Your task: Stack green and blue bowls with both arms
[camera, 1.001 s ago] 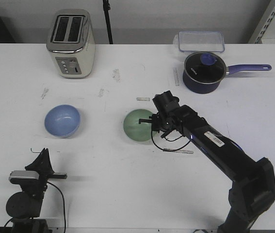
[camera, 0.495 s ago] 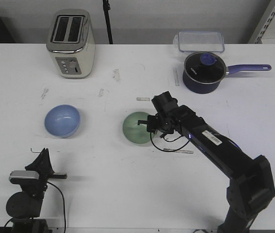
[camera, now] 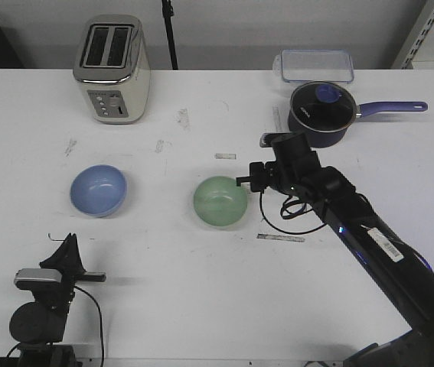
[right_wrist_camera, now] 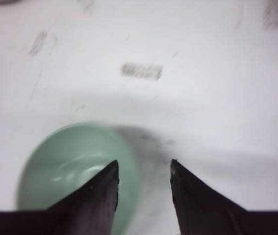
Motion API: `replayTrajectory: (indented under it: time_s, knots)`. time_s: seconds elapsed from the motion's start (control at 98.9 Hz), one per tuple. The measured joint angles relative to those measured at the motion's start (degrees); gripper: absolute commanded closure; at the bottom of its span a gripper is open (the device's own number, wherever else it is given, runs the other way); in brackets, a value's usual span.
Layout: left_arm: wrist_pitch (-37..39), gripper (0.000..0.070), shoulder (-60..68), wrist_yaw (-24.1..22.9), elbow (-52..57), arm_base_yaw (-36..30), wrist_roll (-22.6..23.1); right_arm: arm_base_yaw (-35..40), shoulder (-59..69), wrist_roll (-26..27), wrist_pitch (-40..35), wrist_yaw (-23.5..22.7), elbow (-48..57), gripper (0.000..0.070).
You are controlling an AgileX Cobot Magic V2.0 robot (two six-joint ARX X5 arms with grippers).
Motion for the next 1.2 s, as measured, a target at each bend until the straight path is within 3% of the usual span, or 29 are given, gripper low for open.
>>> replayTrajectory:
  time_s: [0.101, 0.243, 0.364, 0.789, 1.011, 1.203]
  knots:
    - [0.0, 0.0698, 0.0, 0.02, 0.0, 0.0, 0.0, -2.89, -1.73, -6.84, -0.11, 0.0, -2.12, 0.0484]
    - [0.0, 0.0698, 0.0, 0.02, 0.0, 0.0, 0.0, -7.13, -5.95, -15.96, 2.29, 0.07, -6.47, 0.0591]
    - [0.02, 0.0698, 0.0, 0.02, 0.0, 0.0, 0.0, -10.67, -11.5, -19.8, 8.2, 0.07, -12.81, 0.0667]
    - [0.0, 0.0698, 0.0, 0.02, 0.0, 0.0, 0.0, -26.16, -31.89, -21.4, 22.38, 0.22, -37.97, 0.0685]
    - [0.0, 0.0699, 0.0, 0.02, 0.0, 0.0, 0.0, -28.0, -42.27, -21.4, 28.35, 0.15, -48.48, 0.0685]
    - [0.0, 0.0698, 0.0, 0.02, 0.0, 0.0, 0.0, -28.02, -52.0, -21.4, 28.87, -0.2, -54.45, 0.0685]
